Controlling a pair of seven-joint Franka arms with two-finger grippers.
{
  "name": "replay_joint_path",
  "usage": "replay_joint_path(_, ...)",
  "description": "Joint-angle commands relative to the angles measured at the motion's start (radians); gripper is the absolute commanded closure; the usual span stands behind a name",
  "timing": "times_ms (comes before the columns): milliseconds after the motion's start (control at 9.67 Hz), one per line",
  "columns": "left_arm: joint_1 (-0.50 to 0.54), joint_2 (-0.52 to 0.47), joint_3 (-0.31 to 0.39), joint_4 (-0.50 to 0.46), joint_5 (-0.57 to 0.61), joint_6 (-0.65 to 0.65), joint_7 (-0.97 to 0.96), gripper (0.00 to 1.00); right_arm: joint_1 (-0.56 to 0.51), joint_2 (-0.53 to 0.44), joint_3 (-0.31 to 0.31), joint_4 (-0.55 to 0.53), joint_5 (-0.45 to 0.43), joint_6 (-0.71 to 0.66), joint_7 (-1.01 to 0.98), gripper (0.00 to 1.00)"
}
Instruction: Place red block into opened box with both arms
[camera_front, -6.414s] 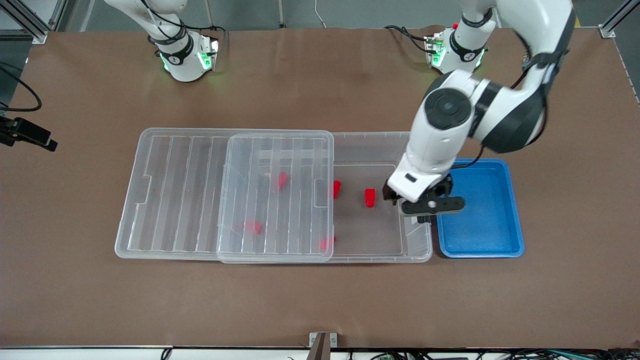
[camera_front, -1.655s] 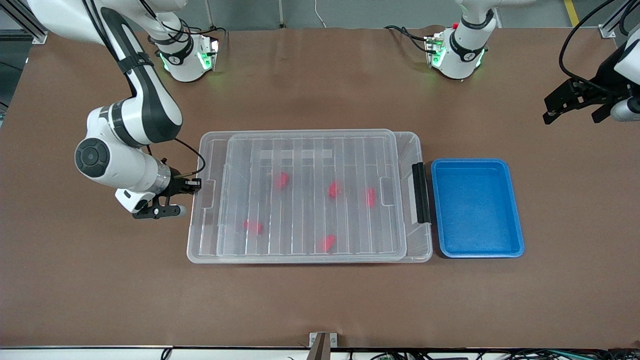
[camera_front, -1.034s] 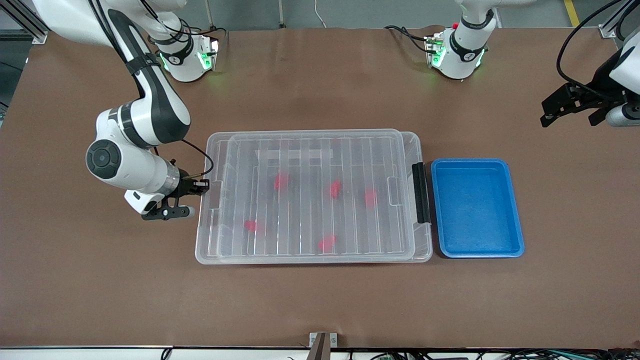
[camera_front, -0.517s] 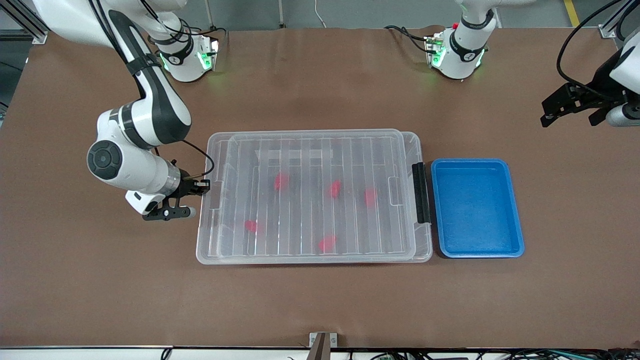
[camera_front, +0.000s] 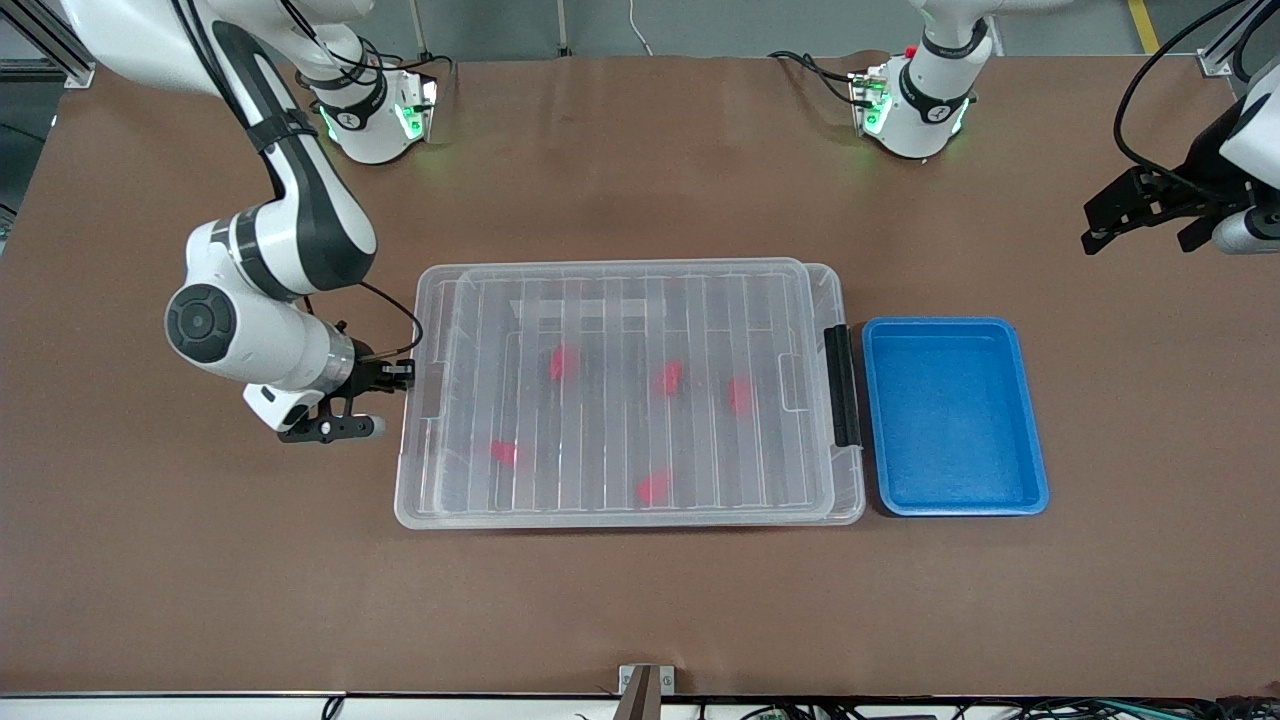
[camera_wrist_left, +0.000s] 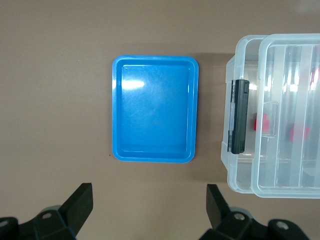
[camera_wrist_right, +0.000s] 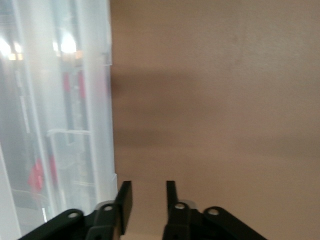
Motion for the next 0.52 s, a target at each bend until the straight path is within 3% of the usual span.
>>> replay_joint_path(0,0.004,0.005,0.000,-0.018,-0.003,0.001,0.009,0.00,-0.095,-0.101,0.001,0.028,-0.040,-0.075,0.005,0.00)
replay_joint_path(207,0.000,0.006,0.000,-0.017,-0.003,0.001,0.006,0.00,-0.109,-0.144,-0.091,0.132,-0.047,-0.170,0.002,0.00)
replay_joint_path(414,0.003,0.008,0.000,-0.015,-0.003,0.001,0.006,0.00,-0.115,-0.158,-0.145,0.249,-0.050,-0.309,0.012,0.00)
